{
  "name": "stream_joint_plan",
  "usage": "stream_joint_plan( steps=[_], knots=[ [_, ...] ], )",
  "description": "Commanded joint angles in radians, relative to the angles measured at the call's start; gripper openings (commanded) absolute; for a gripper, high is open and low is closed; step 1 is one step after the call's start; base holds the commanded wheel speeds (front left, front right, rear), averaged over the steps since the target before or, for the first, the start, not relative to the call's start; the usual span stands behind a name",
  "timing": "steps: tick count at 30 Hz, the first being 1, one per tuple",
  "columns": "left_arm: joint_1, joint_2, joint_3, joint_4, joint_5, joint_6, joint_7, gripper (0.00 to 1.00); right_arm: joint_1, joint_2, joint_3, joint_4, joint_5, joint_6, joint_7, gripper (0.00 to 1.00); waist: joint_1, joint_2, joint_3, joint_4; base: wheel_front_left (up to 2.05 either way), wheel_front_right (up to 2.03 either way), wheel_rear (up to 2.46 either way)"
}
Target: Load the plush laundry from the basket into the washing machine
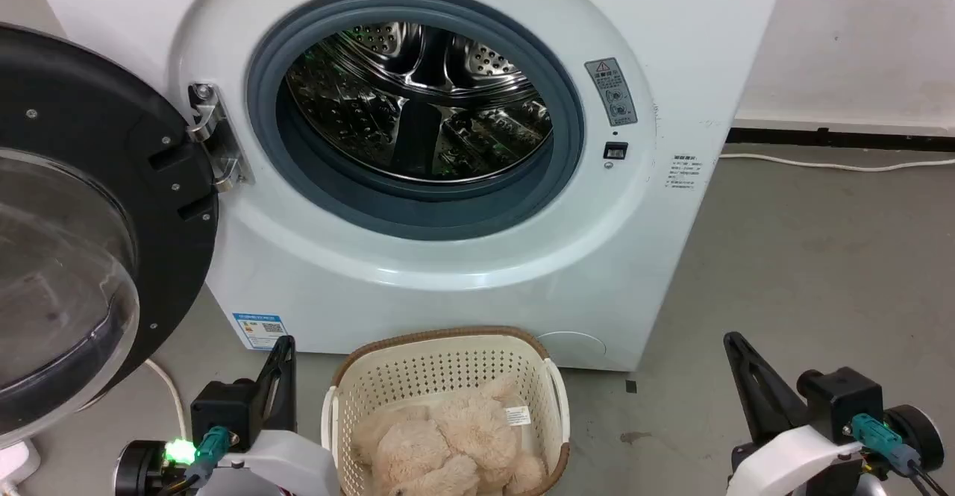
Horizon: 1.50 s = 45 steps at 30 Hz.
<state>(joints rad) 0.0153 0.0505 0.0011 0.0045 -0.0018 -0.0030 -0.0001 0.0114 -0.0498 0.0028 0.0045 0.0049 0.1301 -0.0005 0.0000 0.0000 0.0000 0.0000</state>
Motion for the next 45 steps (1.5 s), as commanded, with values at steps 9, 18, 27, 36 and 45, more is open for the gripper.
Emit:
stream_joint_plan(
  steps=[9,18,27,36,45],
  knots=[
    [-0.015,0.000,-0.001,-0.005,0.002,0.003,0.000,0.00,-0.011,0.000,-0.003,-0.005,-0.005,0.001,0.000,0.00,0.0000,0.0000,0.000,0.000,0.00,0.00,0.00],
    [-0.015,0.000,-0.001,-0.005,0.002,0.003,0.000,0.00,-0.011,0.000,-0.003,-0.005,-0.005,0.001,0.000,0.00,0.0000,0.0000,0.000,0.000,0.00,0.00,0.00],
    [-0.015,0.000,-0.001,-0.005,0.002,0.003,0.000,0.00,-0.011,0.000,-0.003,-0.005,-0.005,0.001,0.000,0.00,0.0000,0.0000,0.000,0.000,0.00,0.00,0.00],
    [-0.015,0.000,-0.001,-0.005,0.002,0.003,0.000,0.00,-0.011,0.000,-0.003,-0.005,-0.005,0.001,0.000,0.00,0.0000,0.0000,0.000,0.000,0.00,0.00,0.00],
    [-0.015,0.000,-0.001,-0.005,0.002,0.003,0.000,0.00,-0.011,0.000,-0.003,-0.005,-0.005,0.001,0.000,0.00,0.0000,0.0000,0.000,0.000,0.00,0.00,0.00]
  ],
)
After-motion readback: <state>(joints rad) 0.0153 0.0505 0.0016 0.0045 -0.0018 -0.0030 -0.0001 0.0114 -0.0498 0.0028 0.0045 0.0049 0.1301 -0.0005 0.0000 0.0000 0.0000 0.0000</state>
